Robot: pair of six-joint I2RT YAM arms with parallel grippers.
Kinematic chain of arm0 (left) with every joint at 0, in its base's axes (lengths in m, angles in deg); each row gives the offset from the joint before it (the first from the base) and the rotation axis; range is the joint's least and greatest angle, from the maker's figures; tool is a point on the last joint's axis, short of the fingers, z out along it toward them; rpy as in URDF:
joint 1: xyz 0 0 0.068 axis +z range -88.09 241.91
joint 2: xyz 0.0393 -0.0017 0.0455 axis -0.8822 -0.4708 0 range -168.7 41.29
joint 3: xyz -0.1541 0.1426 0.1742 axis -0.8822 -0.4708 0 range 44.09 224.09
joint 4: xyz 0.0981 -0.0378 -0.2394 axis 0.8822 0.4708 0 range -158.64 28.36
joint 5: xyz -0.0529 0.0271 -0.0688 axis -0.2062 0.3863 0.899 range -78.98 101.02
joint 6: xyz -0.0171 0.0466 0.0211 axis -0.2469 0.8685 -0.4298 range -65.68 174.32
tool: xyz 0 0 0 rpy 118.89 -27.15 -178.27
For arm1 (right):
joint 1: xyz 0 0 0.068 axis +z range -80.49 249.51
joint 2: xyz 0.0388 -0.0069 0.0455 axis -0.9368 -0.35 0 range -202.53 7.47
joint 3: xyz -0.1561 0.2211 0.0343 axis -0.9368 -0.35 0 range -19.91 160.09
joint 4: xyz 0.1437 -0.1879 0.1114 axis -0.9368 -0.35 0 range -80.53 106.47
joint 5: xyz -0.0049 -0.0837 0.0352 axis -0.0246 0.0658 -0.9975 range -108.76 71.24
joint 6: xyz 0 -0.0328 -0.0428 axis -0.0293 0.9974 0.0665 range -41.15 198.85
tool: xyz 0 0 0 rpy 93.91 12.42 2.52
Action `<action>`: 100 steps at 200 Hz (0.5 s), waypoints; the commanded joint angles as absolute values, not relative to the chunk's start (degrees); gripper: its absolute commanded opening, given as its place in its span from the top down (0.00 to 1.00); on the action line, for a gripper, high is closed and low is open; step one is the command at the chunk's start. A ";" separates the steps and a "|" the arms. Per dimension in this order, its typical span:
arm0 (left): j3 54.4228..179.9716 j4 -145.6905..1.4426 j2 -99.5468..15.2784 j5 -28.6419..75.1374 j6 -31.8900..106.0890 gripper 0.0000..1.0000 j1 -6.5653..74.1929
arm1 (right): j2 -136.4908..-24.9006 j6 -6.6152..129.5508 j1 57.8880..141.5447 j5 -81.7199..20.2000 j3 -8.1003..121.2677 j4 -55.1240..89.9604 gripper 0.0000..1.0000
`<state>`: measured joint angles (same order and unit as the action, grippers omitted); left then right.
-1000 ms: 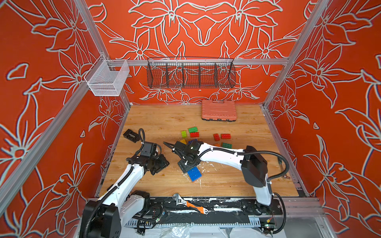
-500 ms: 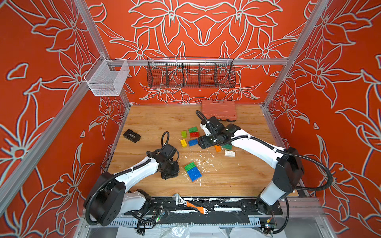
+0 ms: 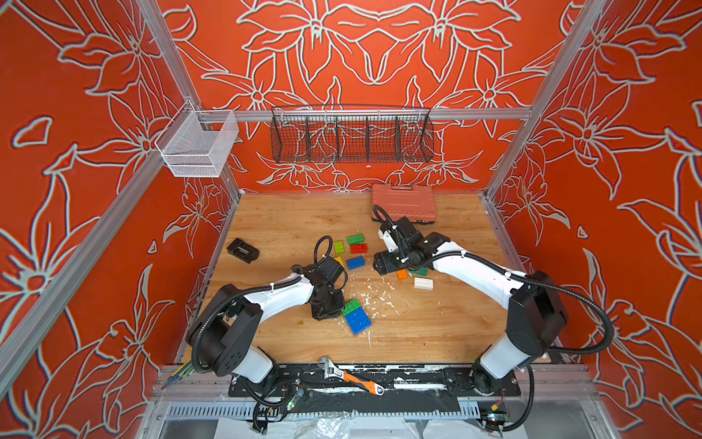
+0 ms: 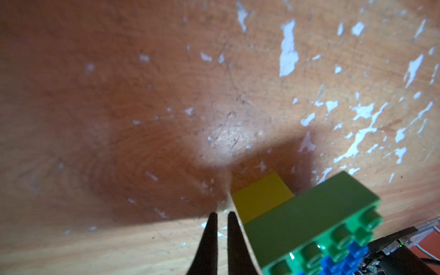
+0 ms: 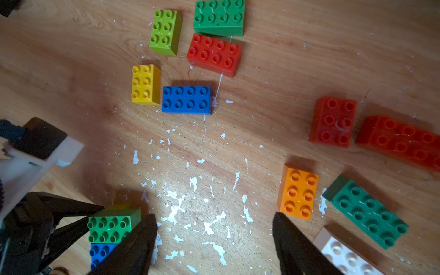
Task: Assemble a rectangle with lego
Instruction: Adjust the lego brick at the center of the board.
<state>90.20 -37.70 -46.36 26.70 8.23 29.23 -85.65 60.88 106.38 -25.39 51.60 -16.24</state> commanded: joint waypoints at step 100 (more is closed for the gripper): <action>97.98 -38.72 -54.49 27.94 11.12 0.90 29.04 | -83.62 63.21 106.17 -24.12 50.16 -16.49 0.21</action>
